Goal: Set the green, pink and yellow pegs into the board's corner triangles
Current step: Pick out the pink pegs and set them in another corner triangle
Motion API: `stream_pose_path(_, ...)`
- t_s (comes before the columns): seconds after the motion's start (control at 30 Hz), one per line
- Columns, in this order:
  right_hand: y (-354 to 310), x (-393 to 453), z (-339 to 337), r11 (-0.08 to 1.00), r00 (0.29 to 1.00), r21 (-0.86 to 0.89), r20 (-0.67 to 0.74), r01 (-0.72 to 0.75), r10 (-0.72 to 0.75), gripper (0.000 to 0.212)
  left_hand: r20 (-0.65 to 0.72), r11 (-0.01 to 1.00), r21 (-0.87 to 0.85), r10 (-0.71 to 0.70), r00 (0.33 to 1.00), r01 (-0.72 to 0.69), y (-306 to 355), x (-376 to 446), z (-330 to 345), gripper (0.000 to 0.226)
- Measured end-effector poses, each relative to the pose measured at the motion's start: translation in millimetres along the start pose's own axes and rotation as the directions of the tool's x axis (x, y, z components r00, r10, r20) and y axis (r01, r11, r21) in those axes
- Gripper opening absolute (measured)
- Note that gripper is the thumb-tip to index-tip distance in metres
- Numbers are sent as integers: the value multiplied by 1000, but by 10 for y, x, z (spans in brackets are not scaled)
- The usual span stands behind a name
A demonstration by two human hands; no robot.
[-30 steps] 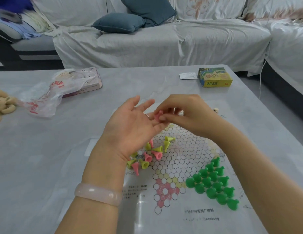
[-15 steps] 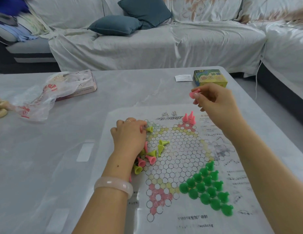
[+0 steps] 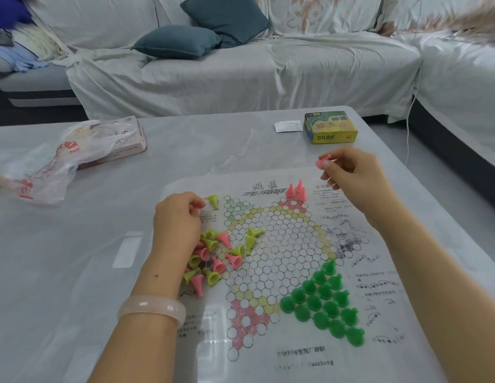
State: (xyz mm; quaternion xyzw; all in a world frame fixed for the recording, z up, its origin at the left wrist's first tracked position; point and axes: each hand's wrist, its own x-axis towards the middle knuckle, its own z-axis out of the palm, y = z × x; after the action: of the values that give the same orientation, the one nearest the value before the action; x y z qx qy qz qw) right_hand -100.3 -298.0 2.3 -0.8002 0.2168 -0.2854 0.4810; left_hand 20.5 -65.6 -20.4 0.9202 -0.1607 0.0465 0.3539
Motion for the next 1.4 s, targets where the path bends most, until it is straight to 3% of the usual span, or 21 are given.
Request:
stream_pose_path(0.13,104,-34,-53,994,990,-107,141,-12,27,8,-27,998,-46,40,999,-41,57,-7,-78,25)
stream_pose_path(0.27,235,-83,-42,947,959,-310,283,79,13,10,-49,995,-63,69,996,-72,111,-21,-100,17)
stream_pose_path(0.5,297,-135,34,947,976,-301,213,108,-44,5,-65,949,-315,3,998,-23,233,-54,-134,13)
stream_pose_path(0.7,294,-151,48,928,973,-342,219,148,-75,4,25,777,-611,-168,985,148,246,-52,-114,16)
stream_pose_path(0.9,308,-138,63,906,971,-388,225,166,-82,4,77,721,-669,-175,982,181,265,-81,-122,20)
stream_pose_path(1.4,302,-155,73,871,971,-454,222,186,-92,9,112,733,-650,-167,979,200,275,-105,-67,18)
